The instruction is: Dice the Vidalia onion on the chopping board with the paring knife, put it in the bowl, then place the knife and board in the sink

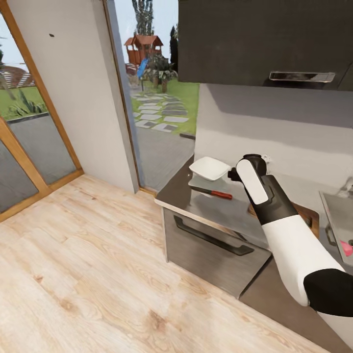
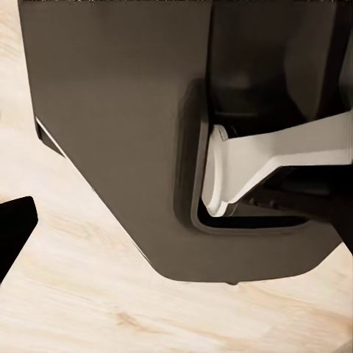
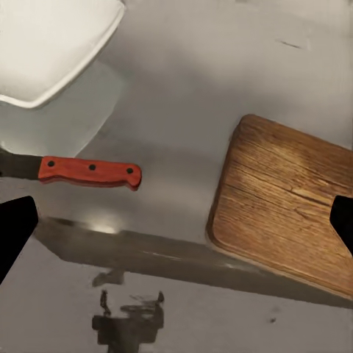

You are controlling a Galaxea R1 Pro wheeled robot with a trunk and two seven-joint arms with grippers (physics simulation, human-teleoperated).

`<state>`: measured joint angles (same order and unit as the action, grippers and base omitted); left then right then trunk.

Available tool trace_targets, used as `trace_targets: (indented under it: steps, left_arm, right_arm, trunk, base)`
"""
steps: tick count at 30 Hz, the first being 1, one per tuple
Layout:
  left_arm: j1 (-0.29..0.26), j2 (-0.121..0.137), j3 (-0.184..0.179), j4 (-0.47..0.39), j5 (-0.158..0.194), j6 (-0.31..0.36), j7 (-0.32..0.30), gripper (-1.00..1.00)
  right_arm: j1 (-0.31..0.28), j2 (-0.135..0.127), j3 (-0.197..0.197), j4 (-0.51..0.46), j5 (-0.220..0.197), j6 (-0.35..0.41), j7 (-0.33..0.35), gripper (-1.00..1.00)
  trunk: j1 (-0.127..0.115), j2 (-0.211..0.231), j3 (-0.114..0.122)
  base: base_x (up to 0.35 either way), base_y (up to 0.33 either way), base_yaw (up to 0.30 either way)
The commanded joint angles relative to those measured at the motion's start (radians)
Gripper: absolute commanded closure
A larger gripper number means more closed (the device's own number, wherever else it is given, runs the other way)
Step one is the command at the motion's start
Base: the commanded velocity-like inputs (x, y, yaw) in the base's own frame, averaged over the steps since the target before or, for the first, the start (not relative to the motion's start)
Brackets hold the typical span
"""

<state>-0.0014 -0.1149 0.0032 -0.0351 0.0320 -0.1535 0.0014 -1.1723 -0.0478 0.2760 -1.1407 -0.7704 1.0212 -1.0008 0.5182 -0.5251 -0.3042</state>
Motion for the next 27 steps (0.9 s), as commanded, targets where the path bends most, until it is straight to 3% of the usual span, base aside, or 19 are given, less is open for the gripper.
trace_targets:
  steps: [1,11,17,19,21,23,24,27]
  left_arm:
    - [0.000,0.000,0.000,0.000,0.003,-0.002,0.000,-1.00]
    - [0.000,0.000,0.000,0.000,0.003,-0.002,0.000,-1.00]
    - [0.000,0.000,0.001,0.000,0.003,-0.002,0.000,-1.00]
    - [0.000,0.000,0.001,0.000,0.003,-0.002,0.000,-1.00]
    - [0.000,0.000,0.001,0.000,0.003,-0.001,0.000,-1.00]
    - [0.000,0.000,0.001,0.000,0.003,-0.001,0.000,-1.00]
    - [0.000,0.000,0.001,0.000,0.003,-0.001,-0.001,-1.00]
    - [0.000,0.000,0.001,0.000,0.003,-0.001,-0.001,-1.00]
  right_arm:
    - [-0.001,-0.001,0.009,-0.001,-0.009,0.005,-0.010,-1.00]
    - [0.003,-0.001,0.018,0.007,-0.009,0.004,-0.002,-1.00]
    - [0.006,-0.017,0.017,0.009,-0.009,0.004,0.094,-1.00]
    - [0.007,-0.044,0.017,0.009,-0.009,0.005,0.157,-1.00]
    - [0.008,-0.090,0.017,0.009,-0.009,0.006,0.283,-1.00]
    - [0.008,-0.142,0.018,0.009,-0.010,0.007,0.416,-1.00]
    - [0.008,-0.196,0.020,0.009,-0.010,0.012,0.549,-1.00]
    - [0.008,-0.225,0.039,0.009,-0.010,0.024,0.620,-1.00]
  trunk:
    - [-0.003,0.006,0.003]
    - [-0.041,0.076,0.049]
    - [-0.064,0.118,0.073]
    - [-0.068,0.125,0.077]
    - [-0.068,0.125,0.079]
    - [-0.068,0.125,0.081]
    - [-0.068,0.125,0.081]
    - [-0.068,0.125,0.084]
  base:
    - [0.273,0.000,0.000]
    - [0.325,0.000,0.000]
    - [0.328,0.000,0.000]
    - [0.170,0.000,0.000]
    - [0.069,0.000,0.000]
    - [0.028,0.000,0.000]
    - [0.007,0.000,0.000]
    - [0.003,0.000,0.000]
